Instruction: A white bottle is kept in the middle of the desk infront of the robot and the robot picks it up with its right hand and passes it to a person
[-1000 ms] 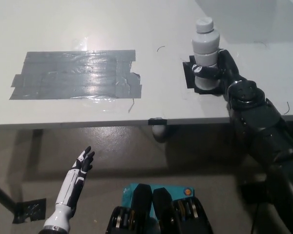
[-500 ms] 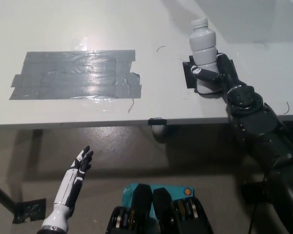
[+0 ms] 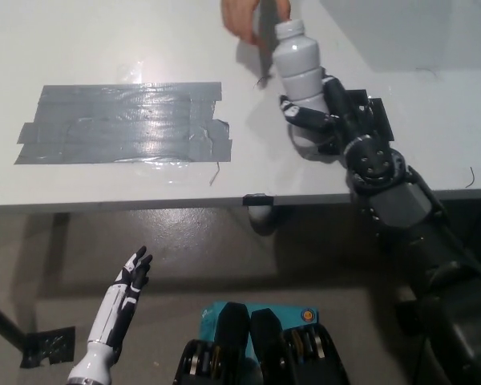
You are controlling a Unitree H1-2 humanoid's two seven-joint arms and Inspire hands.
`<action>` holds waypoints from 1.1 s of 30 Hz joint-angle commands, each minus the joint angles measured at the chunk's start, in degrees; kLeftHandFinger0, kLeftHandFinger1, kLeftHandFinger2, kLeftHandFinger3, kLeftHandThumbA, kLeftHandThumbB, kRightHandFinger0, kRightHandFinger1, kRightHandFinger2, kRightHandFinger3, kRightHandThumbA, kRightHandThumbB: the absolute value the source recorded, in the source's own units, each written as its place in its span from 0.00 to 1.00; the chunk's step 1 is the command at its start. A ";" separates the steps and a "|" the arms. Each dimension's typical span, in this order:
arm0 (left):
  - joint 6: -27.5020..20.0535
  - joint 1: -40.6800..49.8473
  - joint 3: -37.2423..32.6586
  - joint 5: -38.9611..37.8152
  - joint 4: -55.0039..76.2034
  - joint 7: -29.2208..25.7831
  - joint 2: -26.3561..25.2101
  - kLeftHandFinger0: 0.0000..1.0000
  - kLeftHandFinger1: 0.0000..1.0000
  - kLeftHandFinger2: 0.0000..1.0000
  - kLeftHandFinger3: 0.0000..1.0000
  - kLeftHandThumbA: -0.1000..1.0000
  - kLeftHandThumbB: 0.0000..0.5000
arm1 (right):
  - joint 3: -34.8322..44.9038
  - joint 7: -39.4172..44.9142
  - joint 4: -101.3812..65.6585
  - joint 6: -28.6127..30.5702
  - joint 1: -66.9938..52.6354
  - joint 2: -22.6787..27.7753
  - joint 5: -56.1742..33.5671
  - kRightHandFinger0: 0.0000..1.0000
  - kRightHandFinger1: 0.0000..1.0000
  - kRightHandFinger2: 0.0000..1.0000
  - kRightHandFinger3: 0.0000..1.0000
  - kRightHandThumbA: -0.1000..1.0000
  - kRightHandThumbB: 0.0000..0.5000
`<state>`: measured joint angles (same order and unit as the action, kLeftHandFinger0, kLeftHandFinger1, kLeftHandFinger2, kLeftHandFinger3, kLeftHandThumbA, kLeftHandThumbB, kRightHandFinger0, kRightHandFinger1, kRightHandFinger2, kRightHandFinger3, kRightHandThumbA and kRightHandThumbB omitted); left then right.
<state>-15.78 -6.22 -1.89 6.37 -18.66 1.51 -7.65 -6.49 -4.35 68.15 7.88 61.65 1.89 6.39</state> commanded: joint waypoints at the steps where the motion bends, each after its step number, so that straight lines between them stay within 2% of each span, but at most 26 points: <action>1: -1.41 -0.14 0.35 -0.18 1.35 -0.31 -0.33 1.00 1.00 1.00 1.00 1.00 0.36 | -0.61 1.43 -1.99 0.23 5.21 -1.57 0.55 0.13 0.59 0.94 0.92 0.00 0.30; 3: -1.33 -0.32 0.25 -0.12 1.37 -0.31 -0.20 1.00 1.00 1.00 1.00 1.00 0.35 | -0.23 1.70 -0.87 0.53 6.14 -2.44 -0.05 0.13 0.60 0.94 0.89 0.00 0.34; 5: -1.15 -0.24 0.35 -0.51 1.59 -0.13 -0.17 1.00 1.00 1.00 1.00 0.99 0.36 | -0.23 1.59 -0.25 0.65 6.44 -2.83 0.04 0.15 0.61 0.95 0.87 0.00 0.33; 6: -0.65 -0.39 0.50 -0.49 1.83 -0.21 -0.25 1.00 1.00 1.00 1.00 0.99 0.36 | -0.57 1.26 0.44 0.91 6.87 -3.31 0.47 0.13 0.59 0.93 0.83 0.00 0.34; 11: -0.87 -0.20 0.25 0.21 2.00 -0.39 -0.35 1.00 1.00 1.00 1.00 0.98 0.36 | 0.04 0.97 0.62 0.71 5.57 -4.95 -0.15 0.14 0.59 0.94 0.83 0.00 0.32; 14: 0.28 -0.77 0.34 -0.69 2.51 0.28 -0.30 1.00 1.00 1.00 1.00 0.96 0.34 | 0.32 0.98 2.08 0.28 6.15 -5.71 -0.43 0.08 0.52 0.88 0.82 0.00 0.45; 15: 0.55 -0.82 0.47 -1.03 2.70 0.37 -0.28 1.00 1.00 1.00 1.00 0.94 0.34 | 0.42 0.89 2.67 0.26 6.34 -6.04 -0.53 0.06 0.50 0.88 0.82 0.00 0.45; 17: 0.26 -0.73 0.43 -0.58 2.74 0.04 -0.24 1.00 1.00 1.00 1.00 0.95 0.36 | 0.45 0.72 2.93 -0.16 6.24 -6.39 -0.52 0.07 0.56 0.95 0.89 0.00 0.40; 18: -0.05 -0.78 0.33 -0.26 2.65 -0.09 -0.26 1.00 1.00 1.00 1.00 0.96 0.34 | 0.46 0.53 3.32 -0.22 6.33 -6.48 -0.50 0.05 0.56 0.94 0.90 0.00 0.38; 21: 1.90 -1.12 -0.01 0.96 3.63 -0.06 -0.68 1.00 1.00 1.00 1.00 0.99 0.33 | 0.20 0.53 4.29 1.17 6.43 -6.48 -0.19 0.11 0.59 0.92 0.89 0.00 0.38; 22: 1.82 -1.17 0.00 0.92 3.53 -0.07 -0.69 1.00 1.00 1.00 1.00 0.99 0.32 | -0.35 0.35 4.66 1.26 6.51 -6.39 0.43 0.25 0.75 1.00 1.00 0.00 0.50; 23: 1.22 -1.40 0.06 0.67 2.92 -0.07 -0.69 1.00 1.00 1.00 1.00 0.98 0.32 | -0.97 1.27 4.80 0.70 6.65 -6.20 0.94 0.73 1.00 1.00 1.00 0.19 0.69; 24: 0.92 -1.38 0.01 0.67 2.70 -0.05 -0.70 1.00 1.00 1.00 1.00 0.98 0.31 | -1.12 3.54 4.62 0.22 6.61 -5.95 0.66 1.00 1.00 1.00 1.00 0.33 0.74; 26: 0.99 -1.25 -0.14 0.75 2.68 0.18 -0.90 1.00 1.00 1.00 1.00 1.00 0.32 | -0.59 11.20 4.55 -0.91 6.48 -5.27 -1.47 1.00 1.00 1.00 1.00 0.52 0.99; 30: 1.51 -0.92 -0.10 0.41 3.16 0.33 -0.82 1.00 1.00 1.00 1.00 0.98 0.30 | -1.05 11.78 4.11 -0.96 5.85 -4.98 -0.92 1.00 1.00 1.00 1.00 0.62 1.00; 31: 1.39 -0.90 -0.07 0.51 3.04 0.19 -0.81 1.00 1.00 1.00 1.00 0.98 0.29 | -1.18 11.46 3.75 -0.80 5.60 -4.93 -0.67 1.00 1.00 1.00 1.00 0.67 1.00; 32: 1.29 -0.89 -0.03 0.51 2.91 0.12 -0.82 1.00 1.00 1.00 1.00 0.98 0.29 | -1.21 11.26 3.48 -0.77 5.42 -4.92 -0.53 1.00 1.00 1.00 1.00 0.68 1.00; 33: 1.38 -0.92 -0.01 0.42 2.86 0.22 -0.88 1.00 1.00 1.00 1.00 0.98 0.29 | -1.39 10.77 2.64 -0.93 5.08 -4.84 -0.24 1.00 1.00 1.00 1.00 0.73 1.00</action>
<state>-14.44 -6.56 -2.10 6.59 -17.38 1.62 -7.72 -7.15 3.47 73.10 7.17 63.88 -3.13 5.80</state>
